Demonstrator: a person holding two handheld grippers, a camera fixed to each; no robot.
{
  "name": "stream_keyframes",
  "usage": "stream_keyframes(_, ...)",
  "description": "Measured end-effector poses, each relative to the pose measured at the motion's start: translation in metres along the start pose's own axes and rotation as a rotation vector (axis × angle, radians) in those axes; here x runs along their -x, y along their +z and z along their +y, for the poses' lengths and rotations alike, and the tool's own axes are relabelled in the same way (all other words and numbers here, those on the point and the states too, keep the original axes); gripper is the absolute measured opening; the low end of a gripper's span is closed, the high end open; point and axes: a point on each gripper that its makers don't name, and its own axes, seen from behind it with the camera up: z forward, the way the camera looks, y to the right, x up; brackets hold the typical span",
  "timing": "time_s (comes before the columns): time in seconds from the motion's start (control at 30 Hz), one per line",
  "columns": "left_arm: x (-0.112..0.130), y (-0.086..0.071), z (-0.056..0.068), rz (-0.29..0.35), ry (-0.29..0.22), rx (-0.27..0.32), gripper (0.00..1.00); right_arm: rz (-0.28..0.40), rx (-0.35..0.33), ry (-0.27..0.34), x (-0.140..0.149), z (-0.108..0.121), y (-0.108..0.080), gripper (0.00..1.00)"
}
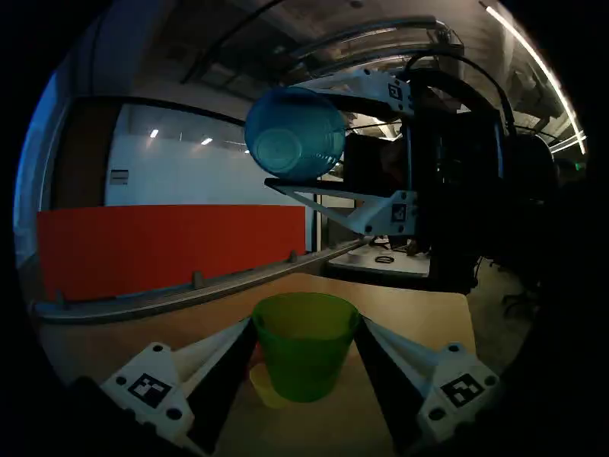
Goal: Pour water
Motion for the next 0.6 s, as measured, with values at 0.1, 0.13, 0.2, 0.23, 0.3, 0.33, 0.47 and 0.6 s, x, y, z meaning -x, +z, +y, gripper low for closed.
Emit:
stream_keyframes(0.1,0.0,0.0,0.0,0.0,0.001,-0.001,0.87,-0.001,0.0,0.003,0.002,0.0,0.0,0.89)
stream_keyframes(0.13,0.0,0.0,0.0,0.0,0.001,-0.002,0.87,-0.002,0.001,0.009,0.003,-0.001,0.0,0.89)
stream_keyframes(0.2,-0.001,-0.001,0.0,-0.001,0.002,-0.003,0.87,-0.003,0.001,0.023,0.004,-0.001,0.0,0.89)
stream_keyframes(0.23,-0.001,-0.001,0.0,0.0,0.002,-0.003,0.87,-0.003,-0.002,0.038,0.005,-0.002,-0.001,0.89)
stream_keyframes(0.3,-0.001,-0.001,0.0,0.0,0.003,-0.003,0.87,-0.003,-0.008,0.069,0.007,-0.004,-0.001,0.89)
stream_keyframes(0.33,-0.001,-0.001,-0.001,0.0,0.002,-0.003,0.87,-0.003,-0.009,0.087,0.008,-0.005,-0.001,0.89)
stream_keyframes(0.47,0.0,-0.001,-0.001,0.001,0.001,-0.003,0.87,0.001,-0.015,0.165,0.012,-0.008,-0.003,0.89)
stream_keyframes(0.6,-0.001,-0.001,-0.002,0.002,0.005,-0.005,0.87,0.008,-0.024,0.266,0.013,-0.011,-0.006,0.89)
